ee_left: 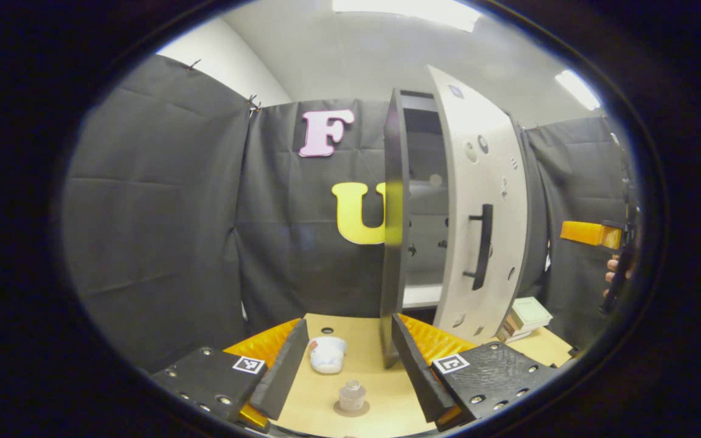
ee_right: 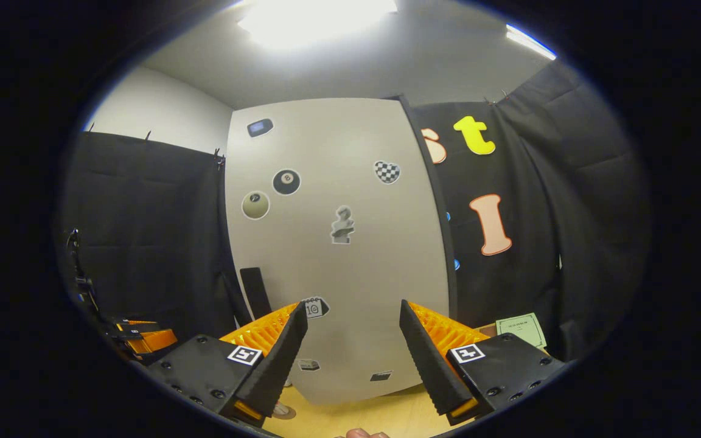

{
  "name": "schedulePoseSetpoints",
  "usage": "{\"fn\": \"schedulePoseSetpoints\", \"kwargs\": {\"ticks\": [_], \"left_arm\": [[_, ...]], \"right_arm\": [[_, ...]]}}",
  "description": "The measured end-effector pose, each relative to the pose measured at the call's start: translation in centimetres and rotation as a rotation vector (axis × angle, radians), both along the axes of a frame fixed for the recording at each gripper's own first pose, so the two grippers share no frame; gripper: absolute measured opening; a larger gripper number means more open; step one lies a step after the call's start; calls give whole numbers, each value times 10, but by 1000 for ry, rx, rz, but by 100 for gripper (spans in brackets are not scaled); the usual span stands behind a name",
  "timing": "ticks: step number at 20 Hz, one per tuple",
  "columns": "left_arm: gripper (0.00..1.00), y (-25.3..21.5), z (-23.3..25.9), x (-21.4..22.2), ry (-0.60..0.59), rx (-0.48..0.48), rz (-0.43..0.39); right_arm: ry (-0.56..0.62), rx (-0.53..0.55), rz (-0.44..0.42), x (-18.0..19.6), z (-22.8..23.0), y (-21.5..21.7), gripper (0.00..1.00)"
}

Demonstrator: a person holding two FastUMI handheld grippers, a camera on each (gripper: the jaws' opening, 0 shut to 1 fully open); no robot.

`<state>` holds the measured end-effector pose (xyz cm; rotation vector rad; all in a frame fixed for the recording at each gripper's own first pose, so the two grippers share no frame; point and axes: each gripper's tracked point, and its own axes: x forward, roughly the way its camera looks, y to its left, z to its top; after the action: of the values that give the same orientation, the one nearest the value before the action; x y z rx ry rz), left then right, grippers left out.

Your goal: Open the cabinet door with the right hand, grasp the bottle in the cabinet with the left hand and place it on the coaster, then close the cabinet door with the right hand.

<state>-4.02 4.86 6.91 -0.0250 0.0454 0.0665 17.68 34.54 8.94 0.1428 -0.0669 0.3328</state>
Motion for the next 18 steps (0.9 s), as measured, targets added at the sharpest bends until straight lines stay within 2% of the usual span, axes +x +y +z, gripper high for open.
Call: {"fn": "schedulePoseSetpoints", "kwargs": {"ticks": [7, 10, 14, 18], "left_arm": [[83, -48, 25, 5, -79, -115, -5], [83, -62, 37, 4, -134, -139, -16], [84, -85, 47, 2, -177, -100, -18], [83, -105, 56, -3, -210, -86, -11]], "right_arm": [[-57, -80, -152, -1, 13, -113, 97], [-22, -91, -179, -8, 0, -153, 97], [6, -120, -200, -8, -6, -200, 98], [43, -98, -196, -5, -13, -223, 98]]}}
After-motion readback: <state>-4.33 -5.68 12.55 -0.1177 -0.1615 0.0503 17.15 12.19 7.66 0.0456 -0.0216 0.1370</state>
